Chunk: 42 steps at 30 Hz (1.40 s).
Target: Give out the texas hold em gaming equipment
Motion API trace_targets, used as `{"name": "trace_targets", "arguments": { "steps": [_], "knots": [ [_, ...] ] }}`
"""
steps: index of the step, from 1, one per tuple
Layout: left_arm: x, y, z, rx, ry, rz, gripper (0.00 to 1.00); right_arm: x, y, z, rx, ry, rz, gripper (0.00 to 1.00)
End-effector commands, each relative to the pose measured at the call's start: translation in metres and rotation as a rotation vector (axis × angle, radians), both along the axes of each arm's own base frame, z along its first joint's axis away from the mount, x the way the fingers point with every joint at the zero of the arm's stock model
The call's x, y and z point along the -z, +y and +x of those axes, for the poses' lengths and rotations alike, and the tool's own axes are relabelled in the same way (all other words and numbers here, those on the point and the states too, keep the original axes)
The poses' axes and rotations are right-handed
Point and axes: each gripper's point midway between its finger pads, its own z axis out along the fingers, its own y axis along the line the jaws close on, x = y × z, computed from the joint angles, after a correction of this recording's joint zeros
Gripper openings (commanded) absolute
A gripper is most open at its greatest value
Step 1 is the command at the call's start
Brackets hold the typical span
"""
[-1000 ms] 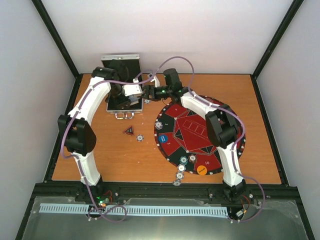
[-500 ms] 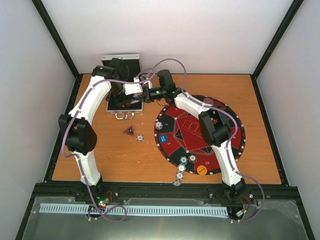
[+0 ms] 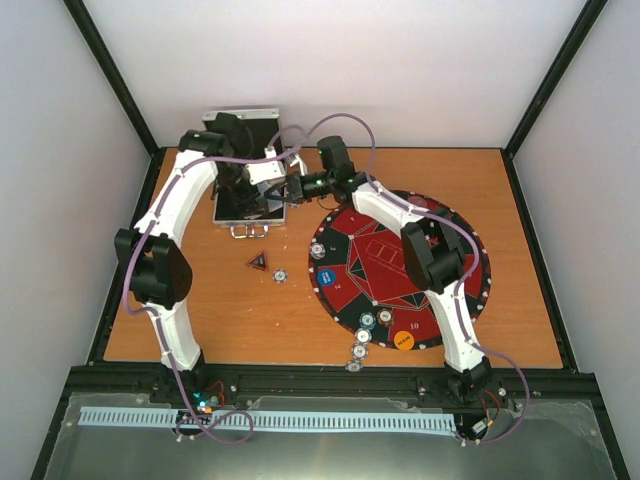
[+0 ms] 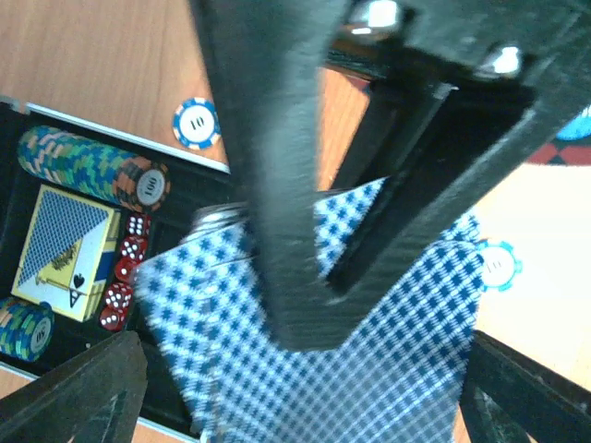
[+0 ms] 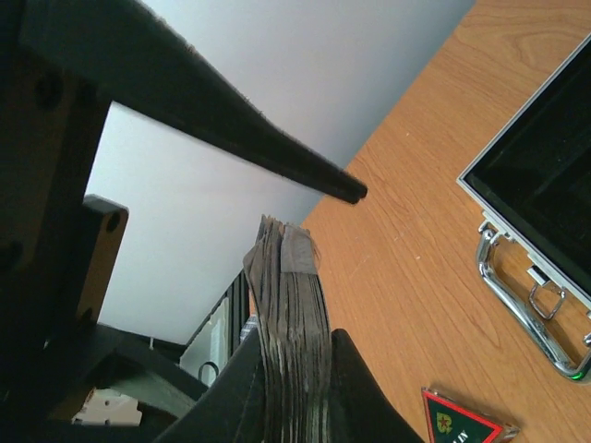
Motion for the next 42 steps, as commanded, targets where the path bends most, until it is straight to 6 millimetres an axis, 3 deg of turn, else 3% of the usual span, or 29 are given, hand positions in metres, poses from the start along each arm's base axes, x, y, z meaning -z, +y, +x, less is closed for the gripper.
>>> {"name": "trace_targets", "arguments": {
  "steps": [1,3,6,8,12,19,23,30,38,42],
  "knots": [
    [-0.052,0.004,0.021,0.011,-0.146,-0.208,0.92,-0.042,-0.009,-0.005,-0.004,-0.081,0.043,0.03],
    [-0.074,0.000,0.024,0.062,-0.199,-0.299,0.91,-0.047,-0.011,-0.001,0.010,-0.077,0.050,0.03],
    [-0.081,-0.015,0.010,0.175,-0.190,-0.376,0.93,-0.056,-0.014,0.006,0.037,-0.062,0.073,0.03],
    [-0.072,-0.017,0.002,0.211,-0.163,-0.383,0.99,-0.061,-0.017,0.012,0.070,-0.052,0.076,0.03],
    [-0.046,-0.012,-0.001,0.226,-0.139,-0.343,1.00,-0.068,-0.022,0.017,0.124,-0.053,0.070,0.03],
    [-0.044,-0.012,0.022,0.228,-0.220,-0.326,0.99,-0.072,-0.024,0.021,0.155,-0.028,0.077,0.03],
    [-0.042,-0.014,0.037,0.178,-0.246,-0.303,0.90,-0.071,-0.025,0.023,0.173,-0.017,0.079,0.03],
    [-0.035,-0.020,0.032,0.206,-0.225,-0.288,0.77,-0.073,-0.025,0.022,0.165,-0.021,0.083,0.03],
    [-0.027,-0.024,0.035,0.224,-0.220,-0.271,0.79,-0.074,-0.025,0.021,0.158,-0.020,0.086,0.03],
    [-0.025,-0.023,0.036,0.224,-0.215,-0.267,0.65,-0.072,-0.026,0.022,0.162,-0.023,0.080,0.03]
  ]
}}
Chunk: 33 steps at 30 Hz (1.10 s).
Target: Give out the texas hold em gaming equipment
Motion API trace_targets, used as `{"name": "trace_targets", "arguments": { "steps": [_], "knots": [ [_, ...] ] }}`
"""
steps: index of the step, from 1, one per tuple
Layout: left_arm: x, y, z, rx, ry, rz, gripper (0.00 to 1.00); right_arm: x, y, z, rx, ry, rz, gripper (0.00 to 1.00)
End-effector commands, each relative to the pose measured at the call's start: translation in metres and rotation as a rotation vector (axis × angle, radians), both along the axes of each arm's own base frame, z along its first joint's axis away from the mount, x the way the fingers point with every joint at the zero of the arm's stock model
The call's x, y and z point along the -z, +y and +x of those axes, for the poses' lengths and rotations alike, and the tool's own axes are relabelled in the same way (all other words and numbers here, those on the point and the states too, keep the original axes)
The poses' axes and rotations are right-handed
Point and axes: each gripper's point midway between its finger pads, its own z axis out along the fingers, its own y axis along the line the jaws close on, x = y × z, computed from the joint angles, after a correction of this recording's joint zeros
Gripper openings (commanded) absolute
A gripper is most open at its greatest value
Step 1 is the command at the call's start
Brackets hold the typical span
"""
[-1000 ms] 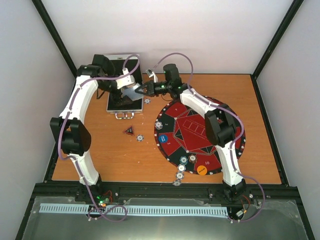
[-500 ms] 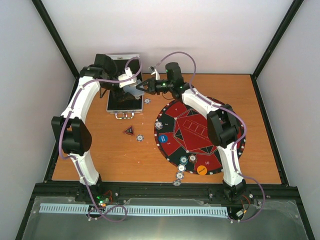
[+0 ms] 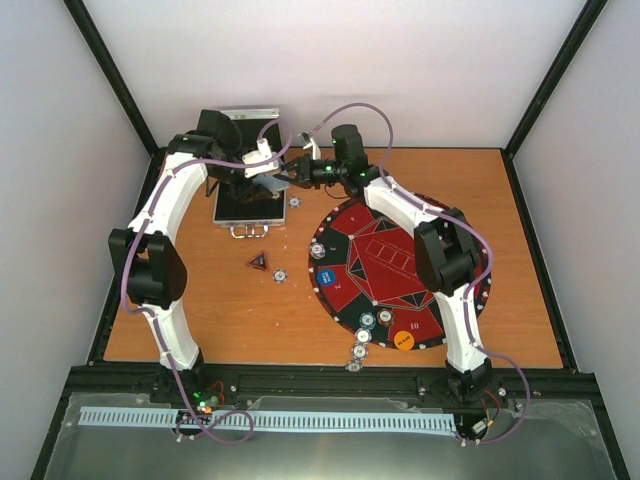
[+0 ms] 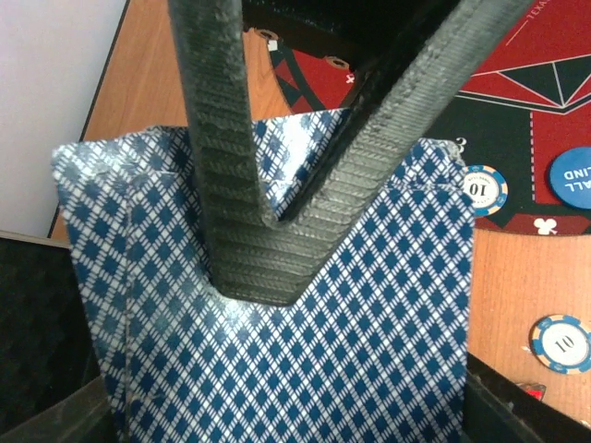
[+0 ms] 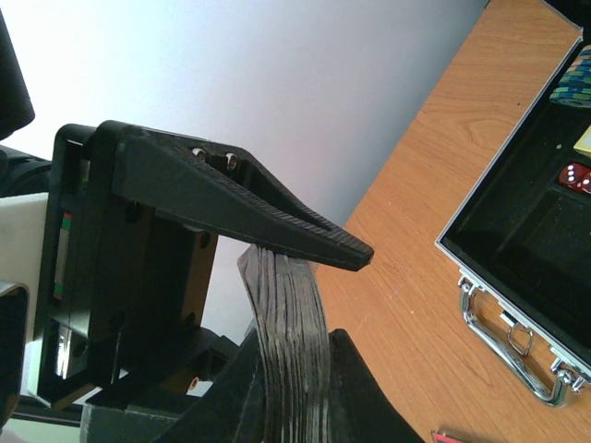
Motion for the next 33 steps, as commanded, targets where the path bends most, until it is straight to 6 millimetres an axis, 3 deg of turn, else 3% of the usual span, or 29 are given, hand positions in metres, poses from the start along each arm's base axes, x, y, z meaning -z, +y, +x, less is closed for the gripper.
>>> {"name": "trace_targets", "arguments": {
  "steps": [1,5,12,18,33],
  "knots": [
    [-0.003,-0.004,0.006,0.027,-0.032,0.001,0.64,-0.028,-0.005,-0.005,-0.007,-0.057,0.033,0.03],
    [-0.006,-0.005,0.005,0.031,-0.027,-0.007,0.58,-0.020,-0.006,-0.002,0.003,-0.050,0.011,0.05],
    [-0.001,-0.005,0.002,0.032,-0.009,0.015,0.54,-0.005,-0.008,0.003,0.031,-0.062,-0.054,0.38],
    [0.005,-0.006,-0.001,0.037,0.007,0.044,0.53,0.010,-0.010,0.008,0.045,-0.059,-0.113,0.49],
    [0.011,-0.001,0.001,0.015,0.021,0.072,0.49,0.022,-0.032,0.018,0.136,-0.162,-0.301,0.51]
  ]
}}
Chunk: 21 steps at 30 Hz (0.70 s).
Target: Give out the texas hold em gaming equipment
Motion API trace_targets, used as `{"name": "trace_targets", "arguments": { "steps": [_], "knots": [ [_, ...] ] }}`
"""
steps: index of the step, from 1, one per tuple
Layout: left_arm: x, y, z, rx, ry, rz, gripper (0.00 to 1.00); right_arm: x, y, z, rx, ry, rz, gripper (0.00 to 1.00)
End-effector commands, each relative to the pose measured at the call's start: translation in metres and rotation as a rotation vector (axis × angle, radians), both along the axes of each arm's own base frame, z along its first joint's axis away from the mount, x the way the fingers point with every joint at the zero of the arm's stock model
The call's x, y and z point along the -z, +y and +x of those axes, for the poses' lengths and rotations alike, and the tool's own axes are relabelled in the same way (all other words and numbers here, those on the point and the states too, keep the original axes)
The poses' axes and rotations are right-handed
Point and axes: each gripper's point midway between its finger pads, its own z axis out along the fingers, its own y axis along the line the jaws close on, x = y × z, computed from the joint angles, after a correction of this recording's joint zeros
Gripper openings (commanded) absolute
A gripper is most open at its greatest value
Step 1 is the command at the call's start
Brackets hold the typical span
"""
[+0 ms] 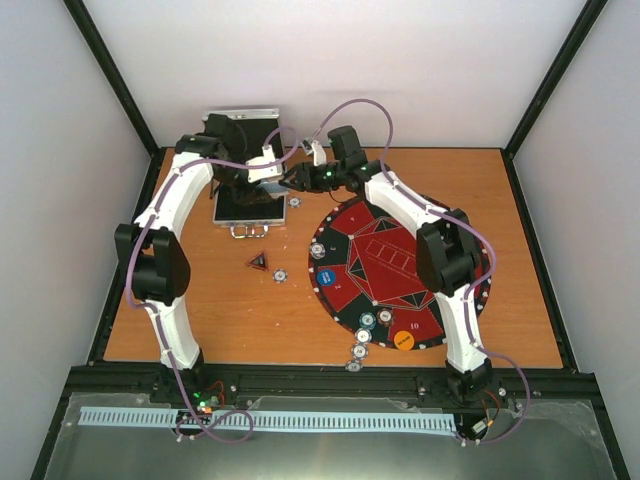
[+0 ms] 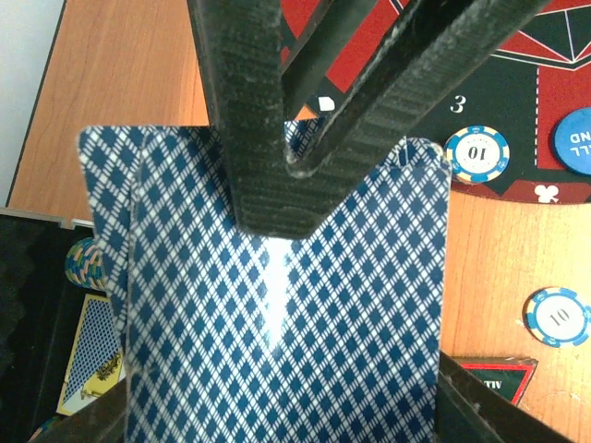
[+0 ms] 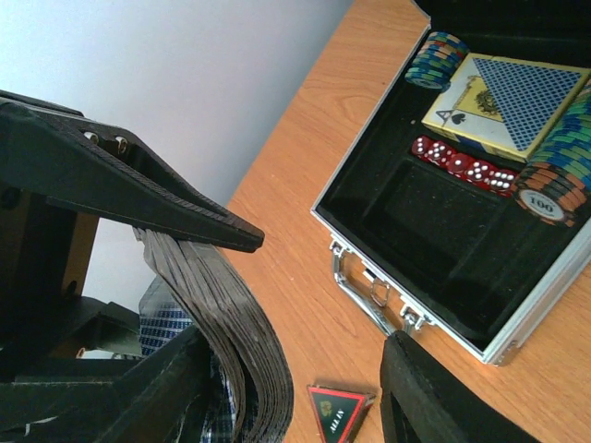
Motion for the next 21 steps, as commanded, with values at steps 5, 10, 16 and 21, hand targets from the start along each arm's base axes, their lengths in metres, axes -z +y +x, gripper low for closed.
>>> {"name": "trace_targets", "arguments": {
  "steps": [5,10,16,21],
  "knots": [
    [-0.007,-0.002,0.001,0.020,-0.020,0.004,0.49,-0.021,-0.019,0.007,0.055,-0.085,-0.065,0.51],
    [-0.005,-0.002,0.001,0.020,-0.020,0.006,0.49,-0.030,-0.016,0.003,0.022,-0.096,-0.040,0.51],
    [-0.003,-0.002,0.004,0.017,-0.018,0.009,0.49,-0.053,-0.001,-0.011,-0.076,-0.146,0.030,0.52],
    [0.000,0.000,0.004,0.011,-0.013,0.019,0.49,-0.049,-0.004,-0.004,-0.034,-0.162,-0.009,0.44]
  ]
}}
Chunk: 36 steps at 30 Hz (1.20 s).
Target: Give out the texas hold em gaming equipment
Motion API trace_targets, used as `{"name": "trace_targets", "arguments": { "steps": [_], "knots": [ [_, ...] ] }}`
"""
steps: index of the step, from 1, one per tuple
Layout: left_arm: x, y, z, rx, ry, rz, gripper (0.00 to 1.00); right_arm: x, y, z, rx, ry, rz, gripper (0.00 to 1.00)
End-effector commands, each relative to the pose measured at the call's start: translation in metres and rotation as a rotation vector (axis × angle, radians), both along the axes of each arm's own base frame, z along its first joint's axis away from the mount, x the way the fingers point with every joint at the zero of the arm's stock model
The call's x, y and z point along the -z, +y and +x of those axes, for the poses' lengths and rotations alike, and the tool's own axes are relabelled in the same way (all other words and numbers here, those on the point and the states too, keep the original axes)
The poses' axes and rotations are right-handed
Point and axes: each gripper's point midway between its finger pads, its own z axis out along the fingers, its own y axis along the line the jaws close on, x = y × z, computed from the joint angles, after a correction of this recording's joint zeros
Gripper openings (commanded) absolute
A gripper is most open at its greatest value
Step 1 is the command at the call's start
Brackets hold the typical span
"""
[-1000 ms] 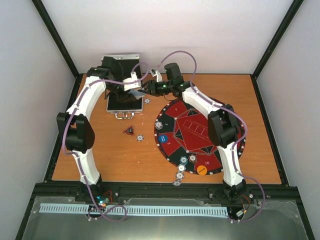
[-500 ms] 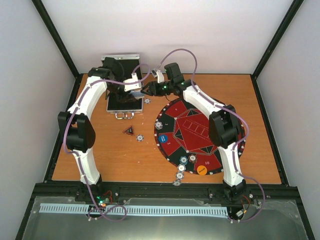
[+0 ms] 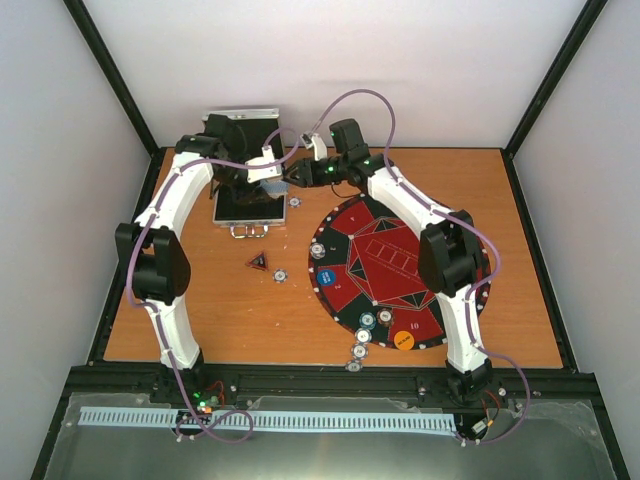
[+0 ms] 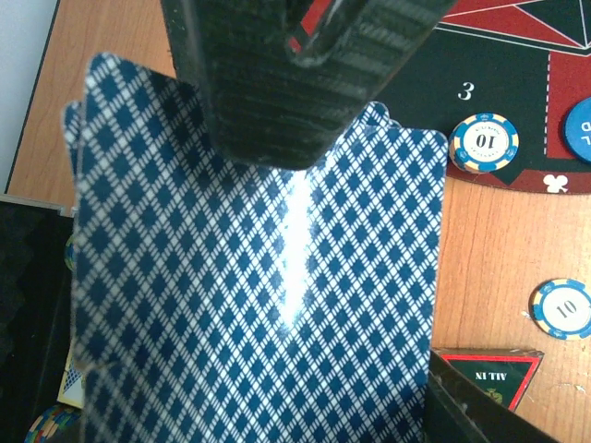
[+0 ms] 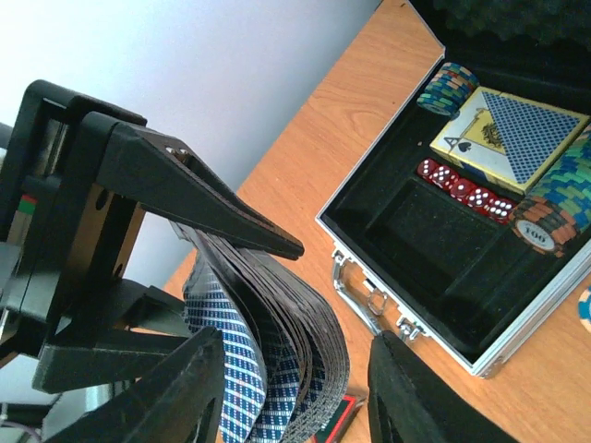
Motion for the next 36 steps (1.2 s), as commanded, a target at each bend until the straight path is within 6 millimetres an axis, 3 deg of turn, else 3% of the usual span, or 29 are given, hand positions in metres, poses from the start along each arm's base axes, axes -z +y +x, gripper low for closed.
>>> {"name": "trace_targets", "arguments": {
  "steps": [1,6,12,26,30,36],
  "knots": [
    [-0.005,-0.003,0.002,0.020,-0.017,-0.001,0.49,-0.029,-0.001,-0.001,0.008,-0.082,0.003,0.43],
    [-0.005,-0.004,0.003,0.022,-0.018,-0.007,0.49,-0.029,-0.001,-0.002,0.005,-0.081,0.002,0.42],
    [-0.006,-0.006,0.003,0.027,-0.014,-0.018,0.49,-0.028,0.014,-0.005,-0.033,-0.097,0.021,0.52],
    [-0.010,-0.008,0.003,0.036,-0.019,-0.029,0.50,0.010,0.027,0.000,-0.075,0.000,0.020,0.62],
    [-0.015,-0.010,0.002,0.043,-0.023,-0.043,0.50,0.018,0.031,-0.003,-0.104,0.032,0.034,0.61],
    [-0.021,-0.012,0.003,0.046,-0.033,-0.054,0.49,0.021,0.036,-0.014,-0.161,0.102,0.086,0.44]
  ]
}}
